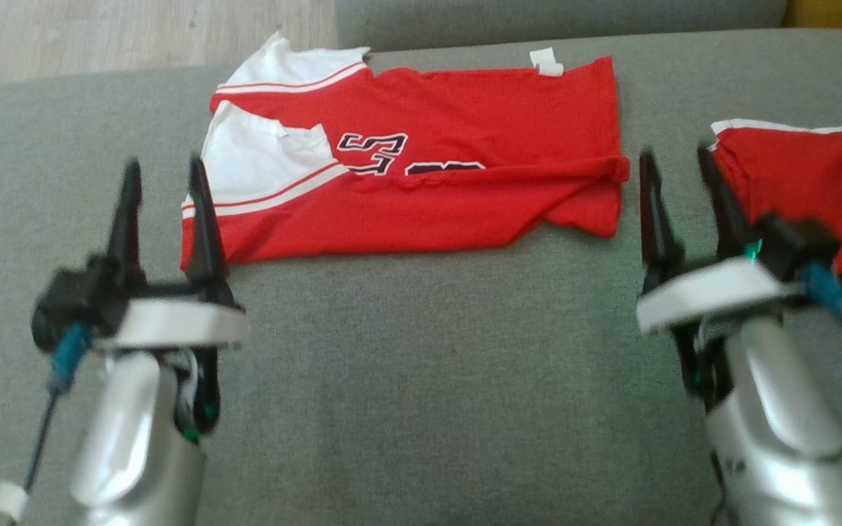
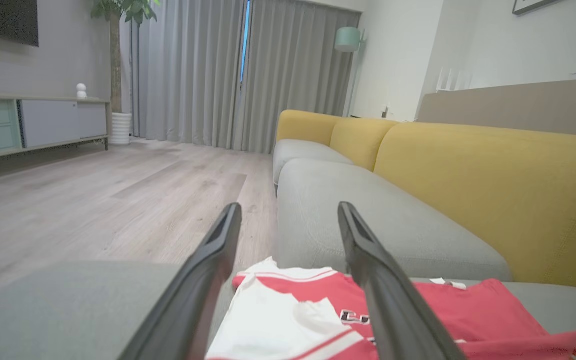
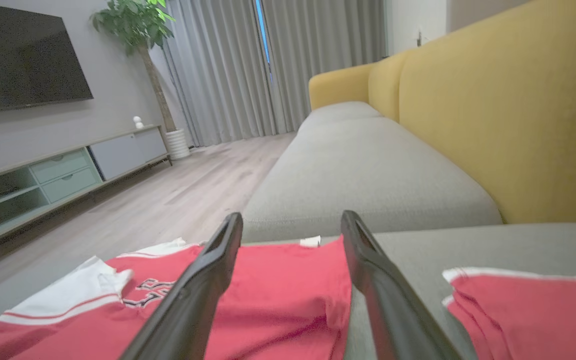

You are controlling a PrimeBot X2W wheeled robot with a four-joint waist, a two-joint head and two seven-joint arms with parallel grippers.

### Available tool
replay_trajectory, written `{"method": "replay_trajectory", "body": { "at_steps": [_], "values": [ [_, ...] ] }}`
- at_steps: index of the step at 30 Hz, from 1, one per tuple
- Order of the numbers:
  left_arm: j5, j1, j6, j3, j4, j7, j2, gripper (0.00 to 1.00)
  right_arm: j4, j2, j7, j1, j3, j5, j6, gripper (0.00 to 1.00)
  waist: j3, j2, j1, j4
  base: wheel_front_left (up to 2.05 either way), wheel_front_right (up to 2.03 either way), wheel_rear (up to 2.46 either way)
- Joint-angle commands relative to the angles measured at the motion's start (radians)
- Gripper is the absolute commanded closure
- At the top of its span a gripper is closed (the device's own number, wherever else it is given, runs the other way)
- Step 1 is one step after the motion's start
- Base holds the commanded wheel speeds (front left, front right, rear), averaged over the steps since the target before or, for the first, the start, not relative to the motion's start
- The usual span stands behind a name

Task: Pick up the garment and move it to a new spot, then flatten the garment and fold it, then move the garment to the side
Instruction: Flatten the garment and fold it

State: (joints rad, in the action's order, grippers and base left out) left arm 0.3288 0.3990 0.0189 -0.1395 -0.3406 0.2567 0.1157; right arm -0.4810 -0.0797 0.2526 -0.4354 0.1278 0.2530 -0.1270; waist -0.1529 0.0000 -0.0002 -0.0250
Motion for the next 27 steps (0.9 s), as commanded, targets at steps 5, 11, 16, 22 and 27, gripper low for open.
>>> {"method": "replay_trajectory", "body": {
  "at_steps": [5,11,16,22,27],
  "values": [
    [-0.039,-0.073,0.018,0.056,0.023,0.005,-0.027,0.0,0.065,0.027,0.009,0.091,-0.01,-0.028,-0.004,0.0,0.03,0.0,0.0002,-0.002,0.0,0.0,0.0],
    [-0.062,-0.096,0.034,0.083,0.009,0.005,-0.048,0.0,0.088,0.029,0.009,0.122,0.002,-0.025,-0.004,0.0,0.035,0.0,0.0002,-0.001,0.0,0.0,0.0],
    [-0.093,-0.081,0.017,0.109,-0.046,0.005,-0.051,0.0,0.107,0.029,0.009,0.116,0.016,-0.017,-0.004,0.0,0.021,0.0,0.0002,0.01,0.0,0.0,0.0],
    [-0.111,-0.015,-0.016,0.129,-0.21,0.004,-0.031,0.0,0.126,0.029,0.009,0.108,0.037,-0.007,-0.004,0.0,-0.014,0.0,0.0002,0.027,0.0,0.0,0.0],
    [-0.115,0.067,-0.023,0.131,-0.363,-0.028,0.005,0.0,0.134,0.029,0.009,0.095,0.057,0.005,-0.004,0.0,-0.047,0.0,0.0002,0.051,0.0,0.0,0.0]
  ]
}}
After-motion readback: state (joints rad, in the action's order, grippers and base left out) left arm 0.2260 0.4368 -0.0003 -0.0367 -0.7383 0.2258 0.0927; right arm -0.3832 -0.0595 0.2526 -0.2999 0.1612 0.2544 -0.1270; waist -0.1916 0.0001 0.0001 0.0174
